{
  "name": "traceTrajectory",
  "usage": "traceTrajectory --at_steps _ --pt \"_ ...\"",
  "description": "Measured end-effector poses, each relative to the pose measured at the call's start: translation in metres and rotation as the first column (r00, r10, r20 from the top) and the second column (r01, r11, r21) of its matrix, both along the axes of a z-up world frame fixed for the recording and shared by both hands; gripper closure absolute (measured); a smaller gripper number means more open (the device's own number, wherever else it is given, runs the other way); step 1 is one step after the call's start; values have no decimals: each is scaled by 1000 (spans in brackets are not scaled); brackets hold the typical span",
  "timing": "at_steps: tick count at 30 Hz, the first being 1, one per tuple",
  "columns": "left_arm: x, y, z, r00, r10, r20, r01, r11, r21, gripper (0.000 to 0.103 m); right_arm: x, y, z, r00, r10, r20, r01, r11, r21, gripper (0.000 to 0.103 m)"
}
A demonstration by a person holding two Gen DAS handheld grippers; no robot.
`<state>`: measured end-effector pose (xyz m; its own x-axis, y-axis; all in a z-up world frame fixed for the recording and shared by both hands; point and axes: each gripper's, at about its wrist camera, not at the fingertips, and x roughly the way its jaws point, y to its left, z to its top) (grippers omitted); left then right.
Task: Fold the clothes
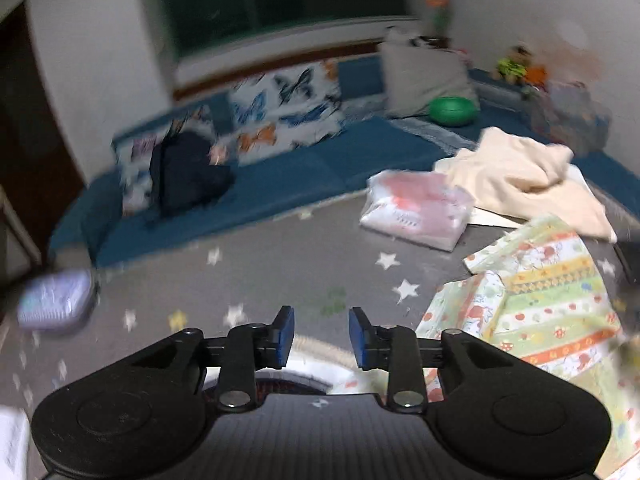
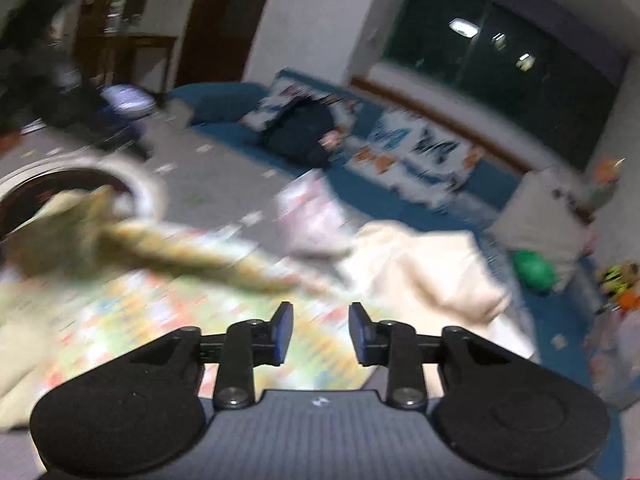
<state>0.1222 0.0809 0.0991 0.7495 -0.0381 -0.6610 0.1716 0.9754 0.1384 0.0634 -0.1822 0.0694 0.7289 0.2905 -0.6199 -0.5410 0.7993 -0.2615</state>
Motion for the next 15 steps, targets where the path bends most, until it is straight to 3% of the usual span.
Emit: traceTrajectory --at_steps 4,7,13,15 --pt "-29 9 -2 999 -27 -40 23 996 -86 52 -43 -5 -11 987 83 -139 -73 995 72 61" --pt "-66 0 -12 992 -106 -73 99 991 -92 48 -80 -10 -19 978 113 -176 -101 992 76 59" --pt "-141 -23 -34 951 -274 -140 261 960 -105 41 -113 -17 -36 988 43 -149 -42 999 8 62" --pt "-163 -39 -44 934 -325 -146 319 945 -67 39 -117 -18 -39 990 24 -136 -24 1000 2 64"
